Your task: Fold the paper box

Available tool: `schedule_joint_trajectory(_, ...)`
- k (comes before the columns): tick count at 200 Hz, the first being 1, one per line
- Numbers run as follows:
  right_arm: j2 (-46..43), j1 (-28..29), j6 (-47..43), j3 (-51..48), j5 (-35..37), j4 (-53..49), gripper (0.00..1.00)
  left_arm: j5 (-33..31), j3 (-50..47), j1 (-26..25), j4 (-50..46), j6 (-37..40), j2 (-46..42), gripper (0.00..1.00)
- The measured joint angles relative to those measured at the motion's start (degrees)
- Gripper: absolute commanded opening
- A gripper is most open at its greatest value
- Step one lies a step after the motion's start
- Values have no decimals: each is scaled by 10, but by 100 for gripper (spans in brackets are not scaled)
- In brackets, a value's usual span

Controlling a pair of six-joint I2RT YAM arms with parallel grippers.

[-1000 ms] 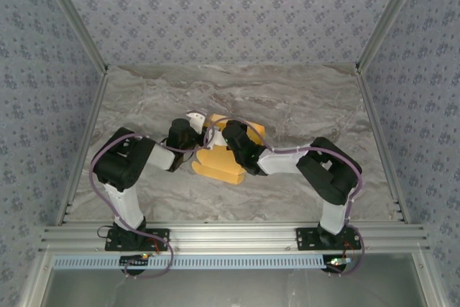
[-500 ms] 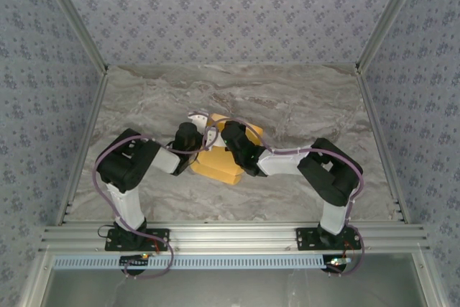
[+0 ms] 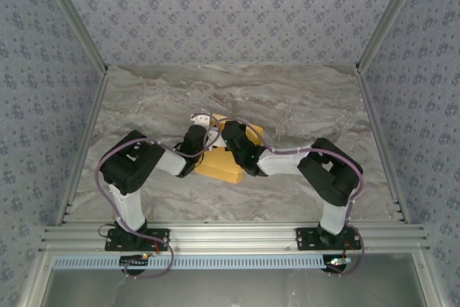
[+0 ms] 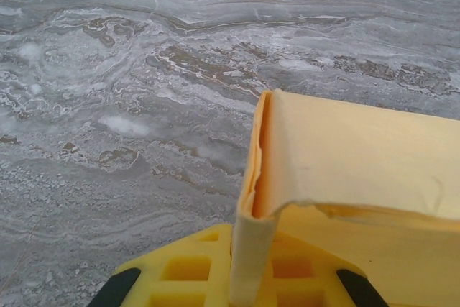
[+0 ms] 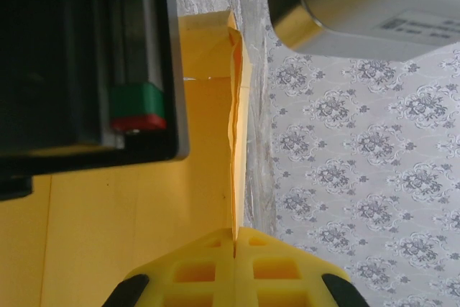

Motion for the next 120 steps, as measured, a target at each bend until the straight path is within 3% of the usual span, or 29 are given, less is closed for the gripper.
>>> schedule_joint_trajectory(14, 0, 0, 0, 0, -1, 0, 0, -3, 0, -1, 0, -2, 0, 1)
schedule_joint_trajectory(40, 0, -1, 0, 0, 0, 0, 0, 7, 0, 0, 3, 0, 1, 12)
schedule_joint_trajectory(120, -9, -1, 16, 0, -2, -16, 0, 110, -26, 49, 29, 5, -9, 39)
